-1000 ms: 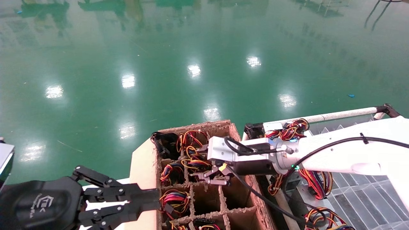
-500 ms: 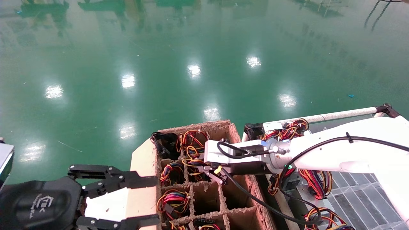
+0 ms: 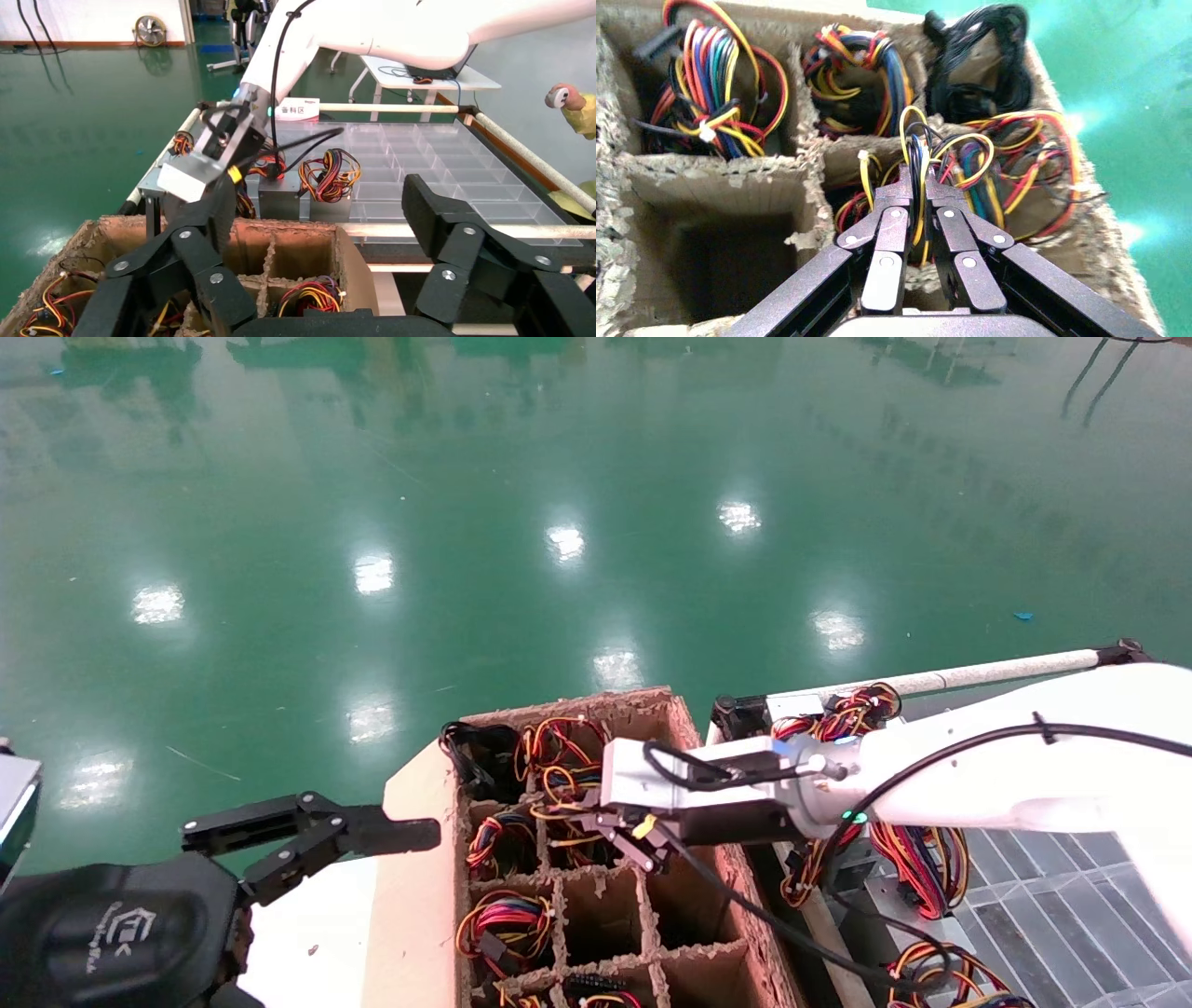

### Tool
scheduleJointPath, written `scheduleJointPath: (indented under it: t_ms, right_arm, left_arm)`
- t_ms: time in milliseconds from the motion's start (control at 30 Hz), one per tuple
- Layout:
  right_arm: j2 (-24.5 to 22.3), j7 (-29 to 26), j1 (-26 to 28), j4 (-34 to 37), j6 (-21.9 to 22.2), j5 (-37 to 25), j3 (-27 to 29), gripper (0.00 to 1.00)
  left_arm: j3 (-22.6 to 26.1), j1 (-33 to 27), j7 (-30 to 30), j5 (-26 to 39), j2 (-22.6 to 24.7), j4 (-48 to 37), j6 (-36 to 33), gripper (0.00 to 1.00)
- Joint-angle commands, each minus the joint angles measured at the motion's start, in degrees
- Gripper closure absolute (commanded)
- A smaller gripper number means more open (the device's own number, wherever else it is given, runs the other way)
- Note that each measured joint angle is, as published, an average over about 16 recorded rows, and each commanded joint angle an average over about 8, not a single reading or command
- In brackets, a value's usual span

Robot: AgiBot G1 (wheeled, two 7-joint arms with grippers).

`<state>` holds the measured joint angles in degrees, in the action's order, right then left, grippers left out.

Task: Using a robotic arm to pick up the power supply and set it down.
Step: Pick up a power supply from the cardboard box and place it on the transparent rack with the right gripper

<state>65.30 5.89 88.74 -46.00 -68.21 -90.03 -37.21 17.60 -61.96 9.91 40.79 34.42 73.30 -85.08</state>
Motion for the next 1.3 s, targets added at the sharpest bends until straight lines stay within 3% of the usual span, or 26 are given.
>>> scheduleJointPath:
  t_ms: [33,400,767,1033,1300]
  right_arm:
    - [-0.55,-0.56,0.14,-0.78,-0.35,0.12,0.12,1.0]
    - [-6.73,-4.68,0.57,-10.53,-1.32,6.74,5.26,1.0]
    - [-15.71,-10.03,3.17,-20.37,-1.81,13.87,12.11,1.0]
    - [-22.55,-11.28,7.79,-20.69,-4.46,15.7,15.39,1.0]
    - [-28.54,-8.28,13.85,-15.93,-8.6,12.76,16.0,1.0]
  left_arm:
    - [0.0,0.0,0.0,0.0,0.0,0.0,0.0,0.0]
    - [0.03,-0.01,-0.02,-0.02,-0.01,0.0,0.01,0.0]
    - [0.06,-0.01,-0.03,-0.04,-0.02,0.0,0.02,0.0]
    - [0.08,-0.02,-0.04,-0.05,-0.03,0.0,0.03,0.0]
    - [0.1,-0.02,-0.05,-0.07,-0.04,0.0,0.04,0.0]
